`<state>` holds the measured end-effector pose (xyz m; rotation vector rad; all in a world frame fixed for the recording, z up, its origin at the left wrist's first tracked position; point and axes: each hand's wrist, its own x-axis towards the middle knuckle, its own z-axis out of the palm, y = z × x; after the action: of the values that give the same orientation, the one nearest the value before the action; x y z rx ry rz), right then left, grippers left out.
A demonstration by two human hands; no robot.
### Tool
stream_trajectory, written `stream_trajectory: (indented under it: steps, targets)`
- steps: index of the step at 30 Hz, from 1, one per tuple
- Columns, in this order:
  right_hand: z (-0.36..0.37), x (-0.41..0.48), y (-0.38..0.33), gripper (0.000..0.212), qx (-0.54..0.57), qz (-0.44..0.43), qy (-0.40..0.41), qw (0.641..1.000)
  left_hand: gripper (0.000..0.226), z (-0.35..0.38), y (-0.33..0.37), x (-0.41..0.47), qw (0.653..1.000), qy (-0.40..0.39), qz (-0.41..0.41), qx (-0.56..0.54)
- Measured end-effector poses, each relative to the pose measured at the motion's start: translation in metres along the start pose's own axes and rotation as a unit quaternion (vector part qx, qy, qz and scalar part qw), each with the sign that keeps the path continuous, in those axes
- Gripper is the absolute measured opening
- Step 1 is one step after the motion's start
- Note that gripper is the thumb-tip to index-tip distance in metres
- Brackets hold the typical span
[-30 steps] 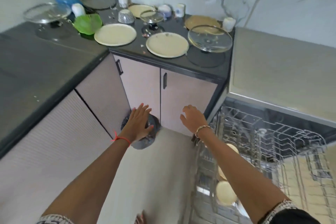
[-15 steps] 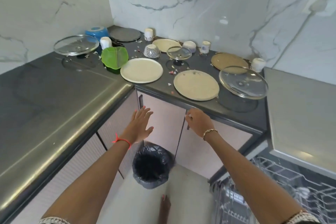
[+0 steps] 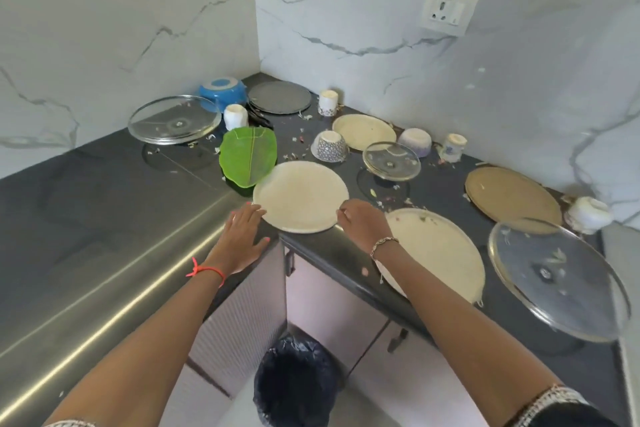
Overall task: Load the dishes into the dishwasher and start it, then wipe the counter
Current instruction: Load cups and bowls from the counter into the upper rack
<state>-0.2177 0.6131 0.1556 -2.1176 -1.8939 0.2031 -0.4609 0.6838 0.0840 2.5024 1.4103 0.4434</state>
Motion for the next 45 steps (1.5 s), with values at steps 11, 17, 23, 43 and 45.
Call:
stream_trajectory:
  steps: [11, 17, 23, 43, 45]
  targets:
    - [0.033, 0.167, -0.046, 0.031, 0.053, -0.042, -0.016, 0.998, 0.06, -0.021, -0.109, 0.086, 0.995, 0.004, -0.099, -0.005]
    - [0.059, 0.279, -0.09, 0.041, 0.085, -0.038, -0.077, 0.993, 0.066, -0.025, -0.166, 0.134, 0.989, 0.002, -0.146, -0.014]
    - [0.087, 0.367, -0.128, 0.057, 0.124, -0.03, -0.117, 0.985, 0.1, -0.021, -0.195, 0.157, 0.989, -0.026, -0.142, 0.045]
    - [0.086, 0.43, -0.163, 0.062, 0.148, -0.022, -0.058, 0.987, 0.096, -0.019, -0.195, 0.155, 0.985, -0.041, -0.136, 0.102]
    - [0.065, 0.417, -0.157, 0.06, 0.152, -0.023, -0.035, 0.988, 0.099, -0.021, -0.192, 0.155, 0.985, -0.051, -0.139, 0.085]
